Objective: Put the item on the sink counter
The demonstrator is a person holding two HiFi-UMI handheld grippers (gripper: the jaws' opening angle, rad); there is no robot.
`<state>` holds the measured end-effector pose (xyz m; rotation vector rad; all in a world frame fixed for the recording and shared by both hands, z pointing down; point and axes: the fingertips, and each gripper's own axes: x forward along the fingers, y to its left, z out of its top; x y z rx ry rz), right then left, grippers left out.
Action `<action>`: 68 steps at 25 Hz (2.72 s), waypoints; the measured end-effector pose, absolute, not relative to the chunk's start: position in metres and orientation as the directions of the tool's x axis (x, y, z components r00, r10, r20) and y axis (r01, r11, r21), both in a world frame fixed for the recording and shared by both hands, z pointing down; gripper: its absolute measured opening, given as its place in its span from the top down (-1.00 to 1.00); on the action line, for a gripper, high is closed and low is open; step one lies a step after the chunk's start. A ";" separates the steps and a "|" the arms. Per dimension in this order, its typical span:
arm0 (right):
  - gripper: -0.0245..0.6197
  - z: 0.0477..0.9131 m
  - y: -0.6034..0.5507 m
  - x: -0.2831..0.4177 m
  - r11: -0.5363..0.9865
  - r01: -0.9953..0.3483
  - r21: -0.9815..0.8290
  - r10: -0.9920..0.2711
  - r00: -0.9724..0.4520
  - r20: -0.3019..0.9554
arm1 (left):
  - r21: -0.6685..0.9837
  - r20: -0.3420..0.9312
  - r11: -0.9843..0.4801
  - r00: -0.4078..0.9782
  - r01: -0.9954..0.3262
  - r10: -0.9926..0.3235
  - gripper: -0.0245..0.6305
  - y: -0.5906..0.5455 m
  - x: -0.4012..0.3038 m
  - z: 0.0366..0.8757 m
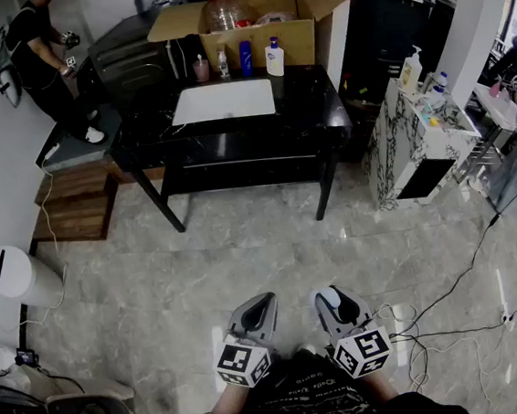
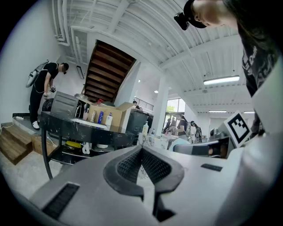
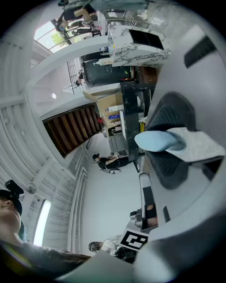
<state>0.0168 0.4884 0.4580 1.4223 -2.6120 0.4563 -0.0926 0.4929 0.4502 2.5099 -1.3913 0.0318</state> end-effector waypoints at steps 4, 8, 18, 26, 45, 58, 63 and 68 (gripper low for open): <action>0.52 0.458 0.486 0.022 0.506 -0.841 -0.191 -0.802 -0.540 0.254 | 0.219 0.146 -0.500 0.535 -0.838 -0.832 0.91 0.489 -0.088 0.449; 0.52 0.458 0.480 0.036 0.496 -0.849 -0.181 -0.809 -0.528 0.258 | 0.228 0.116 -0.510 0.543 -0.829 -0.832 0.91 0.487 -0.077 0.444; 0.52 0.464 0.472 0.074 0.490 -0.828 -0.272 -0.800 -0.551 0.236 | 0.209 0.147 -0.463 0.496 -0.861 -0.856 0.91 0.485 -0.047 0.453; 0.52 0.464 0.446 0.088 0.475 -0.840 -0.263 -0.818 -0.531 0.222 | 0.203 0.151 -0.481 0.513 -0.853 -0.845 0.91 0.454 -0.035 0.461; 0.52 0.467 0.261 0.033 0.350 -0.904 -0.244 -0.886 -0.404 0.226 | 0.186 0.159 -0.583 0.610 -0.791 -0.776 0.91 0.243 -0.093 0.465; 0.52 0.469 0.207 0.012 0.319 -0.921 -0.224 -0.893 -0.372 0.254 | 0.220 0.173 -0.602 0.638 -0.768 -0.751 0.91 0.181 -0.112 0.471; 0.52 0.464 0.173 0.016 0.344 -0.914 -0.216 -0.891 -0.390 0.231 | 0.230 0.190 -0.568 0.609 -0.790 -0.770 0.90 0.162 -0.115 0.480; 0.52 0.463 0.126 0.030 0.364 -0.908 -0.208 -0.884 -0.407 0.230 | 0.237 0.202 -0.541 0.586 -0.807 -0.785 0.90 0.128 -0.107 0.482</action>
